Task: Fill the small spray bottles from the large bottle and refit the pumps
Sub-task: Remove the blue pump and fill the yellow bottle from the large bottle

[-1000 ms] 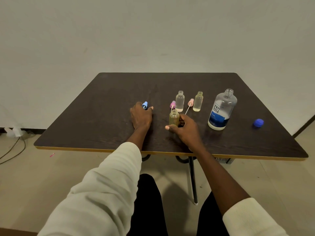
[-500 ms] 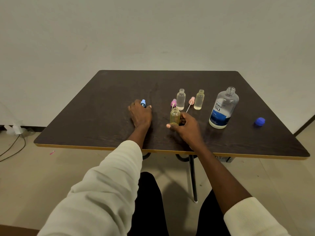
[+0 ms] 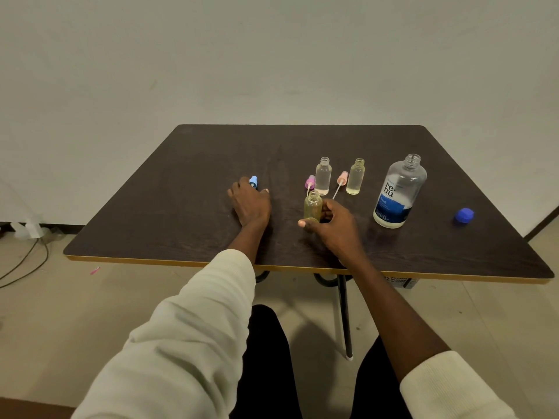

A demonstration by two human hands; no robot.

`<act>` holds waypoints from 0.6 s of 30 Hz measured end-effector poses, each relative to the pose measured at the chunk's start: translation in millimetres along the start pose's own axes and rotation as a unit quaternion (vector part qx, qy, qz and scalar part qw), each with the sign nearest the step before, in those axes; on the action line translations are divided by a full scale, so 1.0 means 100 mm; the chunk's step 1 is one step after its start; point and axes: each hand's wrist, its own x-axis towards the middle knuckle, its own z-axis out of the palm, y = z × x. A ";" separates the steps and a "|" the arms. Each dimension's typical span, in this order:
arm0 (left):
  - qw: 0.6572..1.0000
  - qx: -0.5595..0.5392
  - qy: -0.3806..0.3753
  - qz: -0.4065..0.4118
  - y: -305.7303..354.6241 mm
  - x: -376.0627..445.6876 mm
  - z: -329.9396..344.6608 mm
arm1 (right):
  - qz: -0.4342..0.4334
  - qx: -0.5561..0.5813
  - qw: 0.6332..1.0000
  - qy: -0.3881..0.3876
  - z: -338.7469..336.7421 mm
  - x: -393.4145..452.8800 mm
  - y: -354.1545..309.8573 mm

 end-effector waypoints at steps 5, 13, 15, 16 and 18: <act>1.000 0.010 0.017 0.015 0.00 -0.02 -0.02 | 0.002 -0.005 1.000 -0.001 0.00 0.00 0.00; 0.996 -0.033 0.052 0.058 0.05 -0.13 -0.08 | 0.001 0.005 1.000 0.013 -0.01 -0.03 -0.06; 0.989 -0.067 0.068 0.110 0.10 -0.22 -0.08 | 0.003 0.015 1.000 0.023 -0.02 -0.03 -0.07; 0.984 -0.086 0.074 0.137 0.11 -0.27 -0.09 | 0.005 0.020 0.999 0.031 -0.02 -0.03 -0.07; 0.974 -0.130 0.065 0.174 0.15 -0.42 -0.09 | 0.011 0.043 0.998 0.054 -0.06 -0.04 -0.09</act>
